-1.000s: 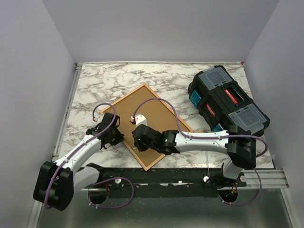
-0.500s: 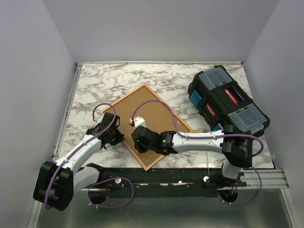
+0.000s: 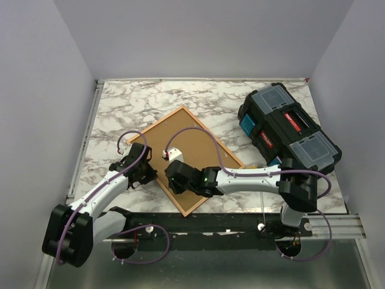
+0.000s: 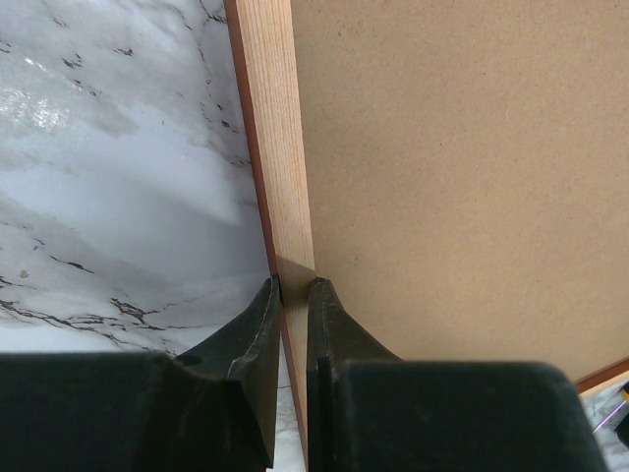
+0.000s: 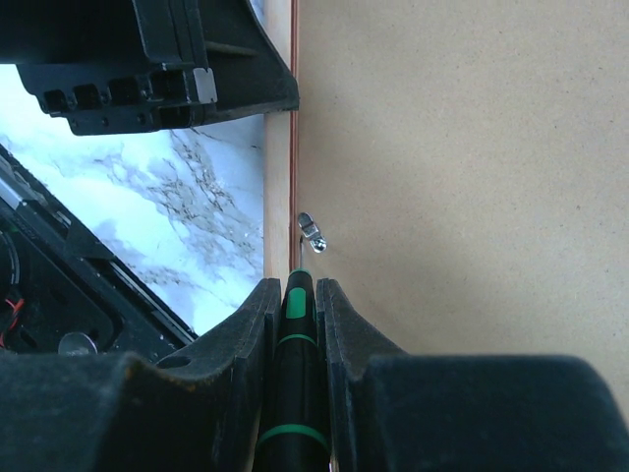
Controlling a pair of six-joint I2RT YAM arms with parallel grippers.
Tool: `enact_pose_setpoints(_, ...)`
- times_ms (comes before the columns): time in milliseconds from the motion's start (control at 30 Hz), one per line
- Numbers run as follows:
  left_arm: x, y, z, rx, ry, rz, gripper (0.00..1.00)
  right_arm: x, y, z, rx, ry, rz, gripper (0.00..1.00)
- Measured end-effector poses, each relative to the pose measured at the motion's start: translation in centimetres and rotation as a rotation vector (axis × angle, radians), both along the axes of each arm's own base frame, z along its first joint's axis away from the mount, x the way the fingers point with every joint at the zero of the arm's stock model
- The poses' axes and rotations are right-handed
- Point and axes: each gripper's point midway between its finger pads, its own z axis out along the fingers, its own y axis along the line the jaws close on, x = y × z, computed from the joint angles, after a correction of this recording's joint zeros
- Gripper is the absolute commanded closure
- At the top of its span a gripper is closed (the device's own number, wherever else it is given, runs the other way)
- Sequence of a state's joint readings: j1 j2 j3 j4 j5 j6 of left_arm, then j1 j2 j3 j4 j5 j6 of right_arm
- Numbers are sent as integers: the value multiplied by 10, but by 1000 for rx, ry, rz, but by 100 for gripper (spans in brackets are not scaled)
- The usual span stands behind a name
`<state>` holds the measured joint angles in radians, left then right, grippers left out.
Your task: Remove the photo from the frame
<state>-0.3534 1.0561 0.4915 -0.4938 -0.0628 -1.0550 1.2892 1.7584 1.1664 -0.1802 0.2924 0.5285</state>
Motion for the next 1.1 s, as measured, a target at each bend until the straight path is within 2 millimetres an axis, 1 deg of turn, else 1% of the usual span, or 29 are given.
enact_pose_setpoints(333,0,0,0,0,0,0,100,9,6,1,-12,-34,-18,99)
enact_pose_setpoints(633,0,0,0,0,1,0,100,13,4,3,-35,-54,-22,99)
enact_pose_setpoints(667,0,0,0,0,0,0,94,13,4,3,-37,-54,-21,99)
enact_pose_setpoints(700,0,0,0,0,0,-1,86,13,3,3,-38,-55,-21,99)
enact_pose_setpoints(733,0,0,0,1,0,-2,75,13,2,4,-41,-56,-22,99)
enact_pose_setpoints(800,0,0,0,3,0,-6,59,12,-1,9,-44,-58,-24,99)
enact_pose_setpoints(833,0,0,0,3,1,-4,51,13,-2,13,-39,-61,-25,99)
enact_pose_setpoints(900,-3,2,1,11,4,-13,41,14,-7,30,-18,-81,-32,99)
enact_pose_setpoints(967,-8,4,3,16,10,-11,37,15,-11,52,21,-104,-42,99)
enact_pose_setpoints(1033,-12,6,9,11,-3,-9,36,17,-19,77,68,-136,-58,99)
enact_pose_setpoints(1100,-13,6,14,5,-20,-9,38,18,-29,93,98,-157,-75,99)
